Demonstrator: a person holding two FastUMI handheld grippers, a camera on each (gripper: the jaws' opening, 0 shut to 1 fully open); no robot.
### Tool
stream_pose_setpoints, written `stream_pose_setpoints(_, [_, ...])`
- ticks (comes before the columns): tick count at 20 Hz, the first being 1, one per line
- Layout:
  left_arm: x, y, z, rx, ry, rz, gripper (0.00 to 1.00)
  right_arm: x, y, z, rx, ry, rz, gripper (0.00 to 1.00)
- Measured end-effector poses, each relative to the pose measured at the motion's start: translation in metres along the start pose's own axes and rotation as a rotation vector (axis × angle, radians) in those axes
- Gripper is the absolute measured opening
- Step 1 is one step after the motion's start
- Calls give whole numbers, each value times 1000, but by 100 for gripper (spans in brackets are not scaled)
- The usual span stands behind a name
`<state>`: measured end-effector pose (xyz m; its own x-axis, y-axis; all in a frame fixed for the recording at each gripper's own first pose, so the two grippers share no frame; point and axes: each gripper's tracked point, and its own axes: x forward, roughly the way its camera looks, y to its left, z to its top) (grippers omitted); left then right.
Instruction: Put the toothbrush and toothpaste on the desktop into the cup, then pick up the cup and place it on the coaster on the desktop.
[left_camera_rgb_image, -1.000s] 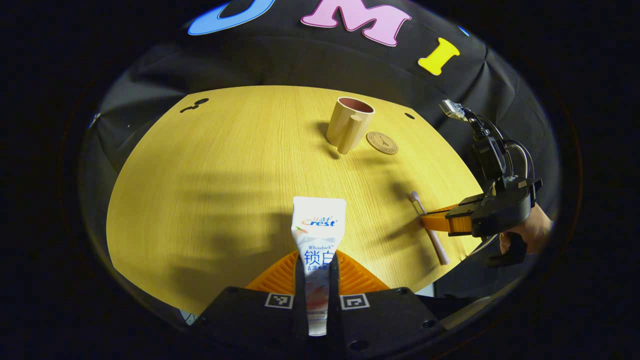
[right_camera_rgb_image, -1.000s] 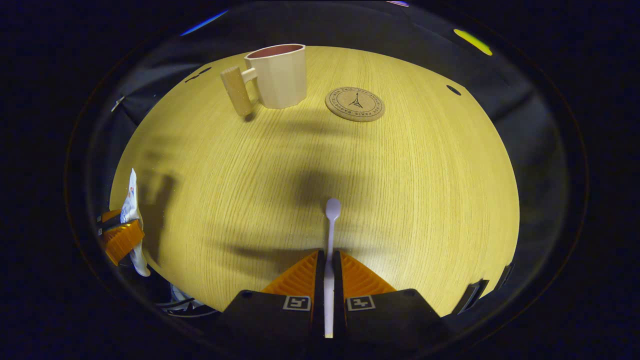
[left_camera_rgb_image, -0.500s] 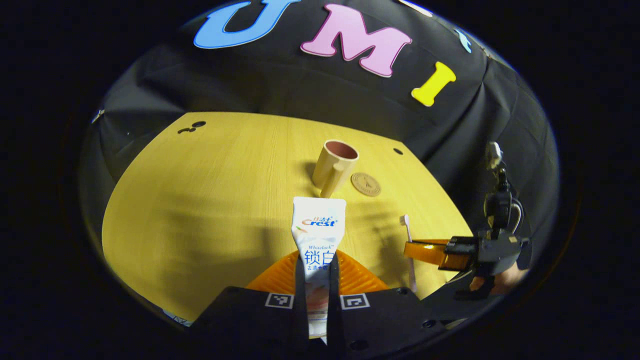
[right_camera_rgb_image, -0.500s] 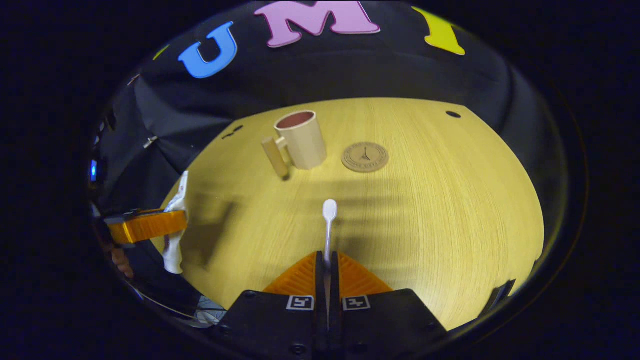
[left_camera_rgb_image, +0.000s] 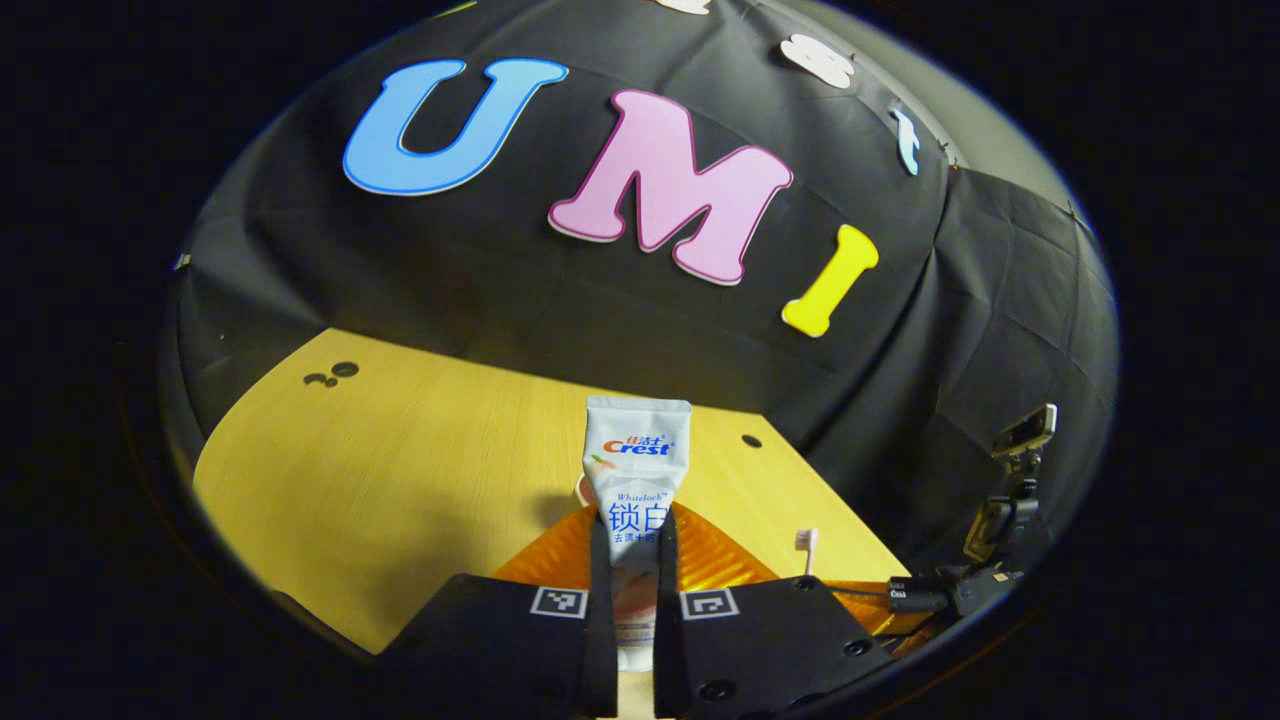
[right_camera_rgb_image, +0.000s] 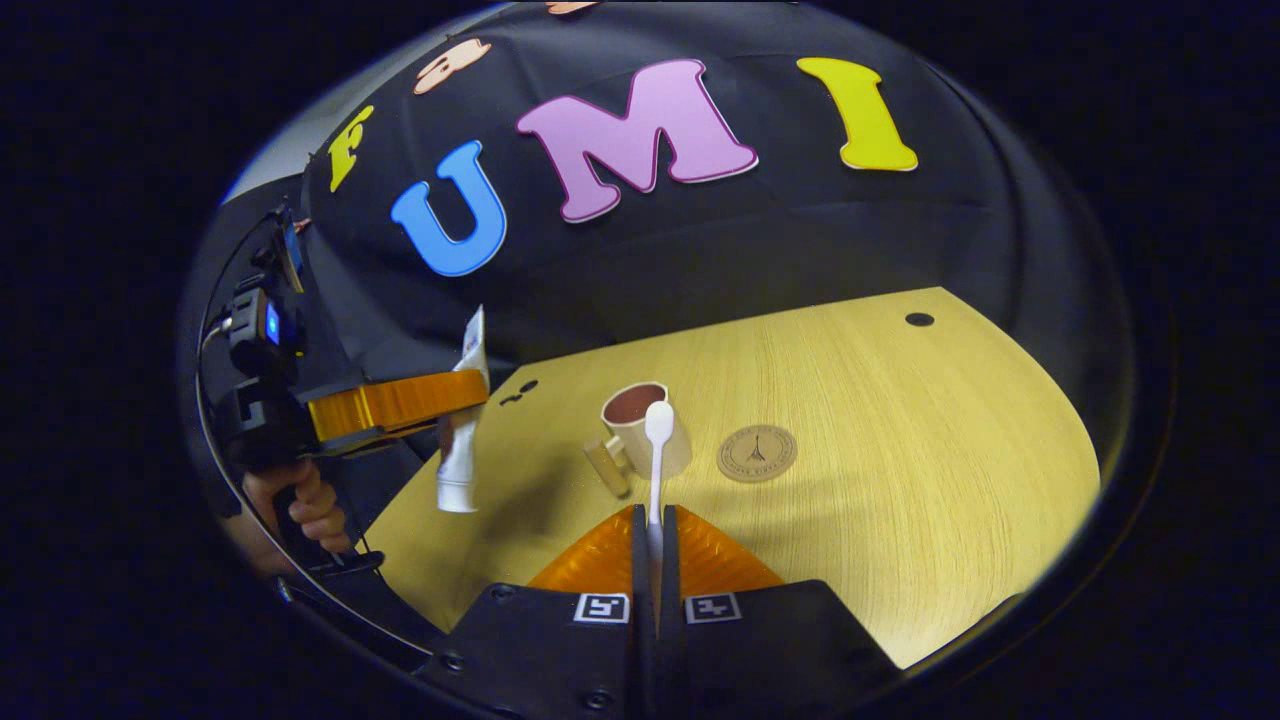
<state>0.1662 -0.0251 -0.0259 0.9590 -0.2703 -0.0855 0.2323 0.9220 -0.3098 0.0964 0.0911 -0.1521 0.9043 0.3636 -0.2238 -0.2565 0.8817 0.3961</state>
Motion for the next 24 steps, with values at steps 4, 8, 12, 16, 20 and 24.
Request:
stream_pose_setpoints(4, [46,-7,33,13,-119,-35,19,3,-3,25,9,-54,29,6])
stream_pose_setpoints(8, [86,-6,49,12,-223,-67,19,14,-16,25,-3,-71,34,5])
stream_pose_setpoints(12, [125,15,40,31,-271,-35,19,31,-25,25,-3,-95,41,6])
stream_pose_setpoints(16, [144,26,36,31,-330,-28,19,50,-27,31,-21,-132,70,6])
stream_pose_setpoints(20, [161,33,22,43,-345,-15,19,67,-33,30,-32,-152,83,6])
stream_pose_setpoints(24, [169,35,3,4,-315,-16,19,74,-39,32,-19,-162,77,6])
